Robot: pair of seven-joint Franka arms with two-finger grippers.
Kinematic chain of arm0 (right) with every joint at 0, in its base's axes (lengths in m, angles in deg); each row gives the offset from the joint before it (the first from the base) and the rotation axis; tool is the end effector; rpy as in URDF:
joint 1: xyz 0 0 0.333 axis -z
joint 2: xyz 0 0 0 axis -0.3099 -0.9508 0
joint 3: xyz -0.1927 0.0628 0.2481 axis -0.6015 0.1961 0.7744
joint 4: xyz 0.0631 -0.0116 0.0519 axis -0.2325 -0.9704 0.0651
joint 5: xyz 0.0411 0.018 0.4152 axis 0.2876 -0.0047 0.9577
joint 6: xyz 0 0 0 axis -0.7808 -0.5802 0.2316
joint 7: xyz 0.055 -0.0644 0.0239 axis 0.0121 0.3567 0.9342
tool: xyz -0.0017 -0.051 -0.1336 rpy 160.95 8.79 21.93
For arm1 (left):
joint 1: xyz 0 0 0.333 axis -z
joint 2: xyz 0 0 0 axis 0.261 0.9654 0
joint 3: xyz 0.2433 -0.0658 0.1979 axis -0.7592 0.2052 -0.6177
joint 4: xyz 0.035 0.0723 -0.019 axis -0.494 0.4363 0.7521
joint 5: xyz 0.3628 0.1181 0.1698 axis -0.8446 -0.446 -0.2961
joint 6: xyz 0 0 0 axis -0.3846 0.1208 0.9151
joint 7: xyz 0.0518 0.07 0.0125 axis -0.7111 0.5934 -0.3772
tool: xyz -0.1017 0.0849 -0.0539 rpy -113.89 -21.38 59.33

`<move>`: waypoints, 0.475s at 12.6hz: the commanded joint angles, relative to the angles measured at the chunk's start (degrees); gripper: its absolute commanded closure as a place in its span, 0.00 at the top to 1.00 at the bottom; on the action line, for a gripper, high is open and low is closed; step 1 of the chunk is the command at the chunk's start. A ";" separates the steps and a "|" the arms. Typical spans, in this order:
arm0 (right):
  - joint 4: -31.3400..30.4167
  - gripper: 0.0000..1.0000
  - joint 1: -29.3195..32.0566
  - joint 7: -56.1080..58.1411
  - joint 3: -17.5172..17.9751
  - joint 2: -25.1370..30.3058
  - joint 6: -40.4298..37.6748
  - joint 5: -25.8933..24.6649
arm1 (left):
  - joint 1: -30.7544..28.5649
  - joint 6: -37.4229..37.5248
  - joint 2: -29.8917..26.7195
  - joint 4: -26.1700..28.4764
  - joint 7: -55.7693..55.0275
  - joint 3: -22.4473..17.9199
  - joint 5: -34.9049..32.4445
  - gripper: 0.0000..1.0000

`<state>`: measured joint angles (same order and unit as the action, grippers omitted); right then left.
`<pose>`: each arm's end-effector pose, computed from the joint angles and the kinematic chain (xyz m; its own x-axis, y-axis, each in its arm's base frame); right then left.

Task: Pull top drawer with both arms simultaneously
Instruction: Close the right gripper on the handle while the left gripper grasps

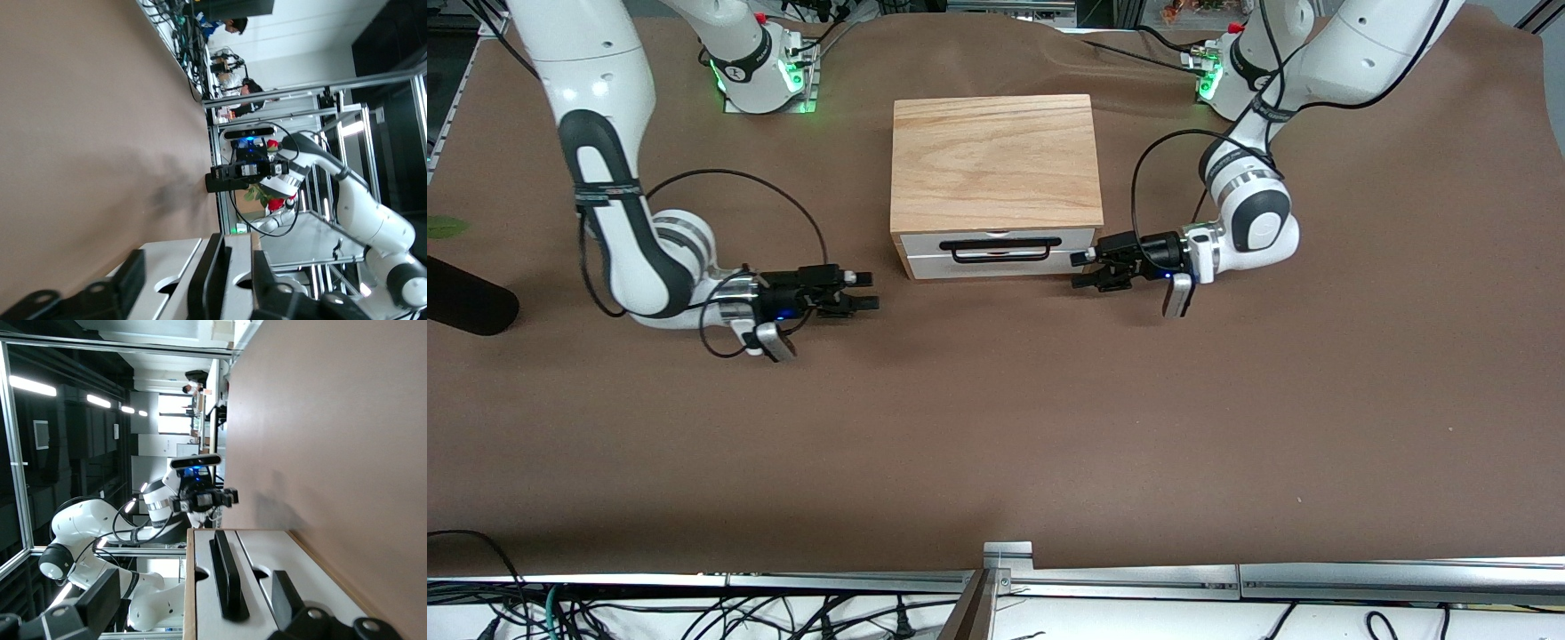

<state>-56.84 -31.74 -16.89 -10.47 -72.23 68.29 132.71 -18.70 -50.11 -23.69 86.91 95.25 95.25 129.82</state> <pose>0.5748 0.2309 0.1841 0.9936 0.0996 0.0529 0.0612 -0.0820 -0.9948 0.4838 -0.2725 0.1482 0.9757 0.1407 0.1679 -0.1526 -0.1129 0.9818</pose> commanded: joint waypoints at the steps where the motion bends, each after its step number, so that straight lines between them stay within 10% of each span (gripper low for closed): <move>1: -1.48 1.00 -3.00 4.24 -0.27 -1.55 0.59 6.00 | 0.93 0.67 2.16 -1.04 5.39 0.61 2.15 0.66; 6: -1.48 1.00 -10.47 6.62 -0.27 -3.14 4.98 15.85 | 0.94 0.67 3.30 -0.87 6.44 4.39 4.00 0.64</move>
<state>-57.71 -39.45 -11.40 -10.42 -75.88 70.95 145.60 -17.90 -49.80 -21.88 86.69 98.80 98.69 131.61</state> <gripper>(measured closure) 0.000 0.344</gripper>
